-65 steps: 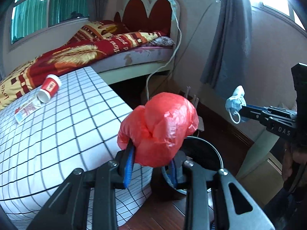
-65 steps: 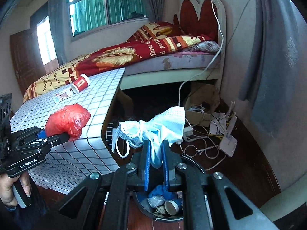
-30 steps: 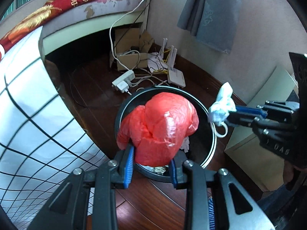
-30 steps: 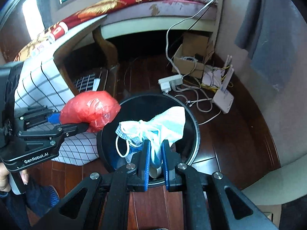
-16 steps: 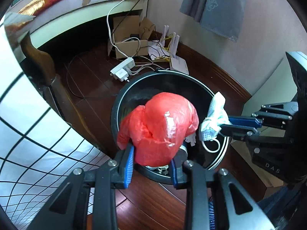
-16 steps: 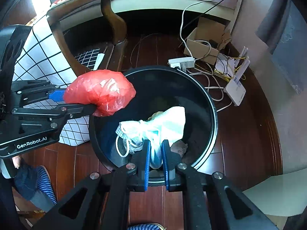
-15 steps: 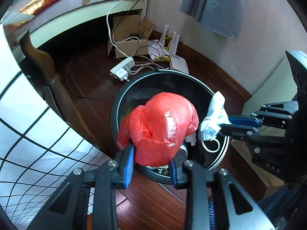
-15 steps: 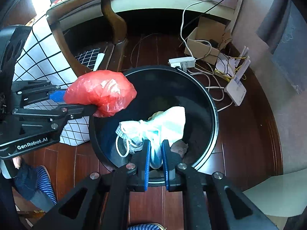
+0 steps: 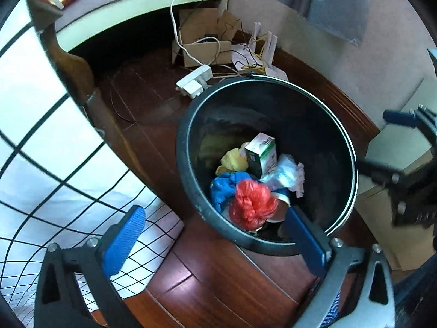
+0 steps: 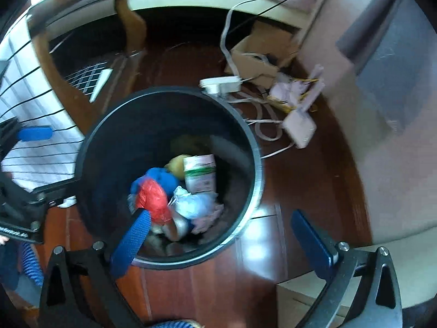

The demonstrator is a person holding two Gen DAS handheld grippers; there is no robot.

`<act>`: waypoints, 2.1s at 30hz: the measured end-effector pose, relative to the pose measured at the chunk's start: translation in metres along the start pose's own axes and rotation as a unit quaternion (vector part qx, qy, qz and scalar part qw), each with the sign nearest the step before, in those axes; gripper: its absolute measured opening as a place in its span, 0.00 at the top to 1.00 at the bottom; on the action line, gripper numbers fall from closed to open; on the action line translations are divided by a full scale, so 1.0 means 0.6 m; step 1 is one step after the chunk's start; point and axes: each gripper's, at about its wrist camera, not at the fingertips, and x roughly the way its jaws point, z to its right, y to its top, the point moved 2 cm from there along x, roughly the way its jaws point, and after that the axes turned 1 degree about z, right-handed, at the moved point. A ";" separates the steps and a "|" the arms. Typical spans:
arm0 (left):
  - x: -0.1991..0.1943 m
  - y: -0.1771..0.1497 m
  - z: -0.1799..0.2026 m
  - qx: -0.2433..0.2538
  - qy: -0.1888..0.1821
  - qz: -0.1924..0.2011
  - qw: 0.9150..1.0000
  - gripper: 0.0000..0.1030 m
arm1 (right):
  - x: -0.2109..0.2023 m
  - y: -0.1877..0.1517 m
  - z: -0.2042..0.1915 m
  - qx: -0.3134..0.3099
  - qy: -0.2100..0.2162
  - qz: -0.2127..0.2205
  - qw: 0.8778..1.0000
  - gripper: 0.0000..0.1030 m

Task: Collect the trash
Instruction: 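Open both tools over the bin to drop the mask and bag, then move both open tools back over the sheet toward the cup and carton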

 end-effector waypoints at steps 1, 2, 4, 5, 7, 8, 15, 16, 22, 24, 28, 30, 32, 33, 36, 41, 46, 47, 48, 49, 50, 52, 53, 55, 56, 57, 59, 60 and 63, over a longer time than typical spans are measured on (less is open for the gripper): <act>-0.003 -0.001 -0.001 0.001 0.006 0.004 1.000 0.00 | -0.001 0.000 0.002 0.000 -0.007 0.000 1.000 0.00; -0.006 -0.002 -0.002 0.000 0.008 0.006 1.000 0.00 | -0.003 -0.001 0.002 0.000 -0.008 0.001 1.000 0.00; -0.012 0.000 -0.003 -0.004 0.008 0.012 1.000 0.00 | -0.007 -0.001 0.000 0.001 -0.003 0.002 1.000 0.00; -0.016 -0.001 -0.003 -0.004 0.009 0.015 1.000 0.00 | -0.009 -0.002 -0.002 -0.001 -0.003 0.003 1.000 0.00; -0.022 0.001 -0.003 -0.002 0.008 0.020 1.000 0.00 | -0.010 0.001 -0.005 -0.006 -0.004 0.005 1.000 0.00; -0.024 0.002 -0.003 0.000 0.009 0.021 1.000 0.00 | -0.010 0.001 -0.007 -0.007 -0.002 0.007 1.000 0.00; -0.041 0.006 -0.002 0.006 0.016 0.029 0.999 0.00 | -0.024 0.004 -0.013 -0.011 0.001 0.016 1.000 0.00; -0.043 0.006 -0.003 0.006 0.016 0.031 0.999 0.00 | -0.027 0.004 -0.013 -0.011 0.000 0.018 1.000 0.00; -0.063 0.002 -0.007 0.007 0.023 0.038 0.999 0.00 | -0.044 0.005 -0.015 -0.015 0.001 0.029 0.999 0.00; -0.069 0.000 -0.005 0.008 0.024 0.039 0.999 0.00 | -0.050 0.007 -0.018 -0.018 0.002 0.034 0.999 0.00; -0.087 -0.004 -0.005 0.009 0.028 0.048 0.998 0.00 | -0.062 0.008 -0.021 -0.021 0.003 0.040 0.999 0.00; -0.096 -0.005 -0.009 0.008 0.031 0.053 0.998 0.00 | -0.070 0.009 -0.023 -0.021 0.002 0.047 0.999 0.00; -0.105 -0.007 -0.013 0.007 0.033 0.056 0.998 0.00 | -0.079 0.010 -0.025 -0.022 0.001 0.051 0.998 0.00; -0.109 -0.007 -0.015 0.007 0.035 0.058 0.998 0.00 | -0.084 0.011 -0.027 -0.023 0.000 0.055 0.998 0.00; -0.126 -0.007 -0.020 0.005 0.038 0.067 0.997 0.00 | -0.098 0.014 -0.031 -0.024 -0.001 0.061 0.998 0.00; -0.156 -0.010 -0.029 0.000 0.040 0.086 0.995 0.00 | -0.127 0.019 -0.042 -0.032 -0.002 0.079 0.996 0.00; -0.189 -0.016 -0.037 -0.005 0.045 0.106 0.993 0.00 | -0.157 0.023 -0.053 -0.040 -0.005 0.095 0.995 0.00; -0.195 -0.017 -0.040 -0.007 0.045 0.110 0.993 0.00 | -0.163 0.025 -0.053 -0.040 -0.004 0.098 0.994 0.00; -0.204 -0.018 -0.044 -0.010 0.046 0.116 0.992 0.00 | -0.167 0.027 -0.053 -0.040 -0.004 0.101 0.994 0.00; -0.213 -0.017 -0.049 -0.014 0.047 0.121 0.991 0.00 | -0.174 0.030 -0.055 -0.039 -0.003 0.107 0.994 0.00; -0.222 -0.017 -0.054 -0.018 0.045 0.126 0.991 0.00 | -0.181 0.033 -0.056 -0.038 -0.003 0.113 0.993 0.00; -0.244 -0.015 -0.066 -0.027 0.046 0.140 0.989 0.00 | -0.193 0.040 -0.063 -0.036 -0.001 0.122 0.992 0.00; -0.251 -0.014 -0.070 -0.029 0.048 0.145 0.988 0.00 | -0.201 0.048 -0.068 -0.036 0.002 0.129 0.991 0.00; -0.270 -0.011 -0.082 -0.039 0.050 0.158 0.985 0.00 | -0.213 0.059 -0.078 -0.037 0.003 0.142 0.989 0.00; -0.276 -0.011 -0.086 -0.042 0.052 0.162 0.985 0.00 | -0.219 0.066 -0.085 -0.039 0.005 0.148 0.988 0.00; -0.282 -0.010 -0.092 -0.045 0.054 0.166 0.984 0.00 | -0.227 0.076 -0.094 -0.041 0.008 0.156 0.987 0.00; -0.296 -0.011 -0.108 -0.052 0.061 0.178 0.981 0.00 | -0.236 0.089 -0.106 -0.043 0.013 0.168 0.985 0.00; -0.301 -0.011 -0.116 -0.054 0.064 0.181 0.980 0.00 | -0.243 0.097 -0.115 -0.046 0.017 0.175 0.983 0.00; -0.316 -0.017 -0.145 -0.065 0.081 0.192 0.976 0.00 | -0.260 0.121 -0.142 -0.055 0.026 0.191 0.980 0.00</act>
